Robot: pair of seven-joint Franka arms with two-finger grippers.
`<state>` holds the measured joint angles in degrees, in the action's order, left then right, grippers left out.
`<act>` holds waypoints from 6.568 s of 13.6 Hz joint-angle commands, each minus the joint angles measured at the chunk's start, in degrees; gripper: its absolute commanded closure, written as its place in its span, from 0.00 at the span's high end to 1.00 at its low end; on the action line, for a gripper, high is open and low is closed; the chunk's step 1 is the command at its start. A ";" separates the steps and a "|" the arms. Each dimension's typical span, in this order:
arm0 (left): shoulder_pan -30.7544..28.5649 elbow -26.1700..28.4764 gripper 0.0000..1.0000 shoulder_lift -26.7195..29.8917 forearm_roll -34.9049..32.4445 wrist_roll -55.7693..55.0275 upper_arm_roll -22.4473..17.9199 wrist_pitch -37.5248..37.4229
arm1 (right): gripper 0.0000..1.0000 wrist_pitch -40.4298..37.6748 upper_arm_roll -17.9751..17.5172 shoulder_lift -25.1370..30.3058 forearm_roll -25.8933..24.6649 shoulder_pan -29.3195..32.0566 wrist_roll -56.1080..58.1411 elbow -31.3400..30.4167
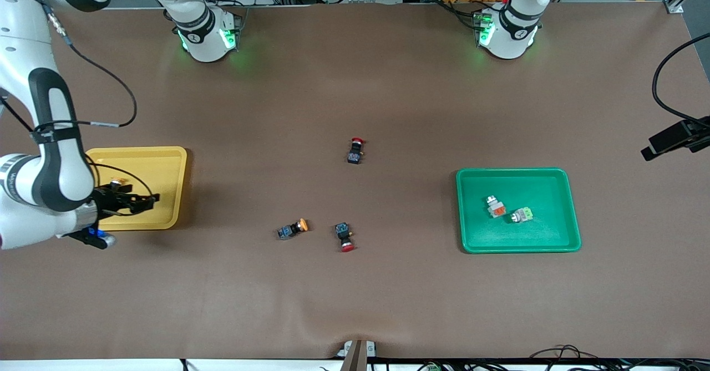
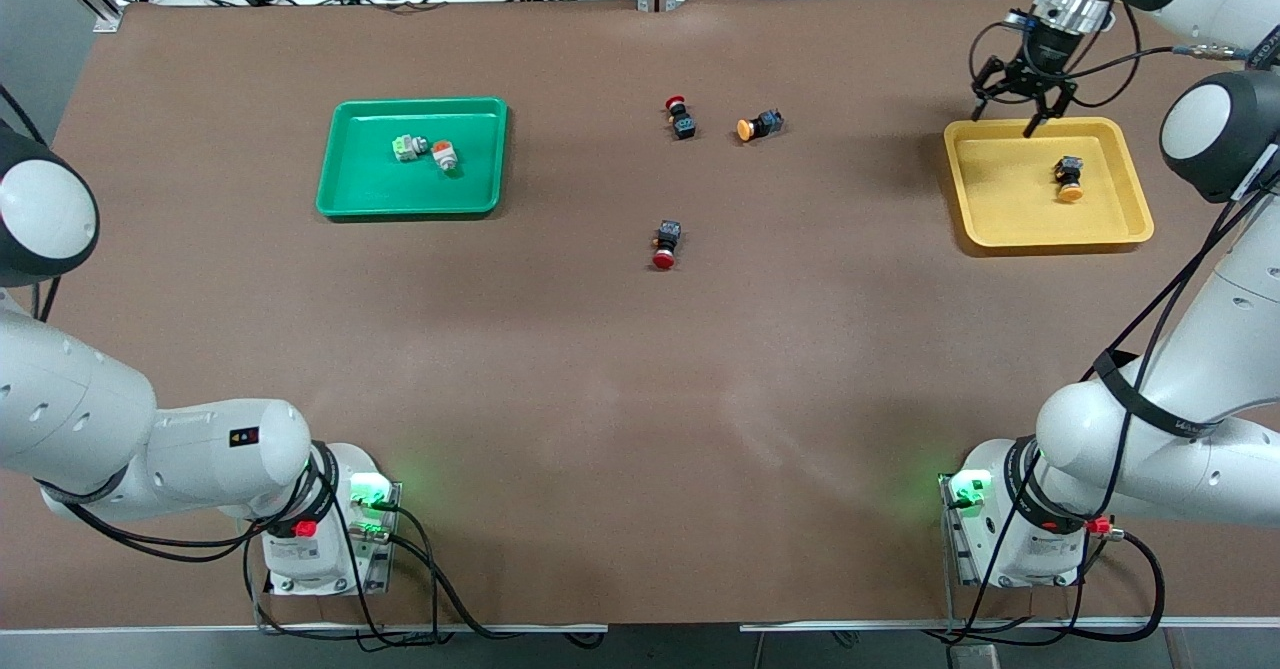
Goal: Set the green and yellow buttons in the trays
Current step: 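Open the right gripper over the yellow tray while the left gripper withdraws, then reach the right gripper to another orange-capped switch and grasp it, then carry the held switch with the right gripper to the yellow tray, then lower the switch into the yellow tray and open the right gripper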
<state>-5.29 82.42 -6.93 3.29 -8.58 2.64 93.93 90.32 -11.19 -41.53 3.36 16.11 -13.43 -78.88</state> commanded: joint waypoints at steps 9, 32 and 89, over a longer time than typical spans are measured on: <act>0.46 8.72 1.00 9.57 -1.89 -0.21 7.37 -6.04 | 1.00 9.86 -2.17 0.84 1.99 -16.53 -34.27 2.06; -0.77 12.68 1.00 9.66 -1.97 -0.04 7.29 -3.75 | 0.00 43.10 -0.42 -10.86 2.44 -27.72 -52.22 1.36; -0.59 12.60 1.00 9.92 -1.97 0.14 7.38 -2.78 | 1.00 12.35 -1.21 7.59 -5.21 0.25 11.63 4.50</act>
<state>-5.46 94.10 1.13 2.53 -9.03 9.39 90.61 106.55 -12.60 -35.60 -1.10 19.11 3.45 -78.38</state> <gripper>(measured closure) 0.000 0.000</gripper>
